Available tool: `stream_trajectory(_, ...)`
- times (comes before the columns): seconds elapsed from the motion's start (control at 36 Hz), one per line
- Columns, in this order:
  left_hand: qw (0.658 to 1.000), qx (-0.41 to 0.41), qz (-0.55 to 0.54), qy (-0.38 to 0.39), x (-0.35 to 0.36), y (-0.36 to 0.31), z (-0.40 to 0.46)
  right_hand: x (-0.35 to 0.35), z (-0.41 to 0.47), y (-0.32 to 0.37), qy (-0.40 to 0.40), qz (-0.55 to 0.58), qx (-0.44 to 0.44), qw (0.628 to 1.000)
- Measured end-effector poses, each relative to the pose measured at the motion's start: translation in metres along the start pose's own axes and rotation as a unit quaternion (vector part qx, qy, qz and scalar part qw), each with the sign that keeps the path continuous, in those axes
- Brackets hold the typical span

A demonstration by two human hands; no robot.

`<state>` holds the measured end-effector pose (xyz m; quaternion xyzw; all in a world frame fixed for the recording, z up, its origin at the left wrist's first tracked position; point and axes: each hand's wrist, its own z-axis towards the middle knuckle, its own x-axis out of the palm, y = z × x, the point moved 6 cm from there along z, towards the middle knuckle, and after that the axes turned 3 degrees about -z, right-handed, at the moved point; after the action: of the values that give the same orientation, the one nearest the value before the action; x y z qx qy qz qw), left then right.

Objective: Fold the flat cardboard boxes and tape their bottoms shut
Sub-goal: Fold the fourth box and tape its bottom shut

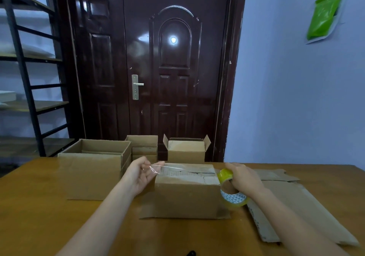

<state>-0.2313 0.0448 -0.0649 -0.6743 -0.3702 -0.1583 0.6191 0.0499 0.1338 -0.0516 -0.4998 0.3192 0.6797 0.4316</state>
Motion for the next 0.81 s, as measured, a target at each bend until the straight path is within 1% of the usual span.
stream_trajectory(0.17, 0.998, 0.018, 0.058, -0.019, -0.011, -0.003, 0.006, 0.001, 0.001, 0.000, 0.002, 0.009, -0.005, 1.000)
stream_trajectory(0.56, 0.994, 0.050, 0.091, -0.030, -0.004, -0.009, 0.007, -0.002, 0.000, 0.001, -0.004, 0.015, -0.013, 1.000)
stream_trajectory(0.81, 0.992, 0.047, 0.109, -0.042, -0.012, -0.004, 0.006, -0.003, -0.002, 0.002, 0.000, 0.015, -0.016, 1.000)
